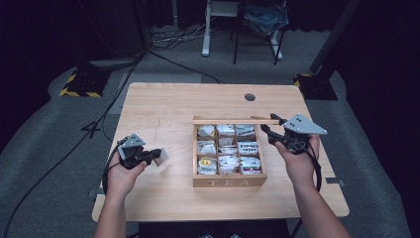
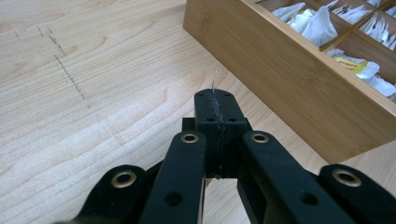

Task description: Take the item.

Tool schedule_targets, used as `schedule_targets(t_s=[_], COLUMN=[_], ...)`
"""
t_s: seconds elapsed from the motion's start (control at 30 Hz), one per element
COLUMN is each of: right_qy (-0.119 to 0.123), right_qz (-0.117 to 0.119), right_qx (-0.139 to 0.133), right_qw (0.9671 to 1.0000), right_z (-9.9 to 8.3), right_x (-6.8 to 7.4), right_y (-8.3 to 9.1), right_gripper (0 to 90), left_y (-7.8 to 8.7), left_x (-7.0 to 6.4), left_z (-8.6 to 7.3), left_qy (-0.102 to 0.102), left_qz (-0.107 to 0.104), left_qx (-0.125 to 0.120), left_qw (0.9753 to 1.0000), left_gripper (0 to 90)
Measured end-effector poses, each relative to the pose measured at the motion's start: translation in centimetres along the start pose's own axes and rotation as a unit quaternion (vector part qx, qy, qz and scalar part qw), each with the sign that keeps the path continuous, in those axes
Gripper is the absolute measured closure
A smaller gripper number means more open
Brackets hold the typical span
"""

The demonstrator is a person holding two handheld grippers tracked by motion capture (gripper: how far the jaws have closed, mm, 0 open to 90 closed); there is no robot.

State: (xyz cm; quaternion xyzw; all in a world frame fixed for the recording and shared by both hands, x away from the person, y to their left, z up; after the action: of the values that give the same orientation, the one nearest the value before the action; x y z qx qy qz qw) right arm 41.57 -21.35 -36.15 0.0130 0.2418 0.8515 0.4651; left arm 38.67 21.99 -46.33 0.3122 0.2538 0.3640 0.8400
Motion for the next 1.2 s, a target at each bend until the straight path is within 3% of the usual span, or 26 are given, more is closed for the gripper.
schedule_targets(t_s=[0.17, 0.53, 0.6, 0.67, 0.7, 0.8, 0.87, 1.07, 1.2], right_qy=[0.0, 0.003, 0.003, 0.003, 0.003, 0.004, 0.004, 0.003, 0.003], right_qz=[-0.001, -0.003, -0.003, -0.003, -0.003, -0.003, -0.003, -0.003, -0.001], right_qx=[0.002, 0.006, 0.006, 0.006, 0.006, 0.006, 0.006, 0.006, 0.006], right_qw=[1.0, 1.0, 1.0, 1.0, 1.0, 1.0, 1.0, 1.0, 1.0], right_z=[0.0, -0.1, -0.1, -0.1, -0.1, -0.1, -0.1, -0.1, -0.1], right_x=[0.0, 0.1, 0.1, 0.1, 0.1, 0.1, 0.1, 0.1, 0.1], right_y=[0.0, -0.1, -0.1, -0.1, -0.1, -0.1, -0.1, -0.1, -0.1], right_gripper=[53.1, 52.8, 52.8, 52.8, 52.8, 52.8, 52.8, 52.6, 52.6], left_y=[-0.4, -1.3, -1.4, -1.5, -1.6, -1.7, -1.7, -1.4, -1.1], left_x=[0.4, 0.7, 0.8, 0.8, 1.0, 1.1, 1.4, 1.6, 1.2], left_z=[-0.1, -0.3, -0.3, -0.3, -0.3, -0.3, -0.3, -0.4, -0.1], left_qy=[0.015, 0.015, 0.012, 0.006, -0.001, -0.002, -0.005, 0.006, 0.005], left_qz=[-0.007, 0.003, 0.01, 0.035, 0.057, 0.066, 0.089, 0.103, 0.092], left_qx=[-0.011, 0.004, 0.006, 0.011, 0.012, 0.012, 0.012, 0.004, -0.005], left_qw=[0.9998, 0.9999, 0.9999, 0.9993, 0.9983, 0.9977, 0.996, 0.9947, 0.9957], left_gripper=[89.7, 88.0, 80.1, 76.7, 63.6, 57.4, 47.9, 39.1, 39.0])
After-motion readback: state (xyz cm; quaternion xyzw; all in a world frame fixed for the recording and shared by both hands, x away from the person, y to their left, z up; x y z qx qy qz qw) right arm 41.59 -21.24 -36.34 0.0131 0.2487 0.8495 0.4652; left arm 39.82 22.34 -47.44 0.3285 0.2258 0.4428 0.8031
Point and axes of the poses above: each handheld gripper's, and its own axes: y roughly backward along the jaws, z roughly out of its top, x roughly to its left, the point moved 3 cm from there along -y, roughly forward along the jaws, and after that the axes turned 8 degrees about x, right-handed, at the moved point
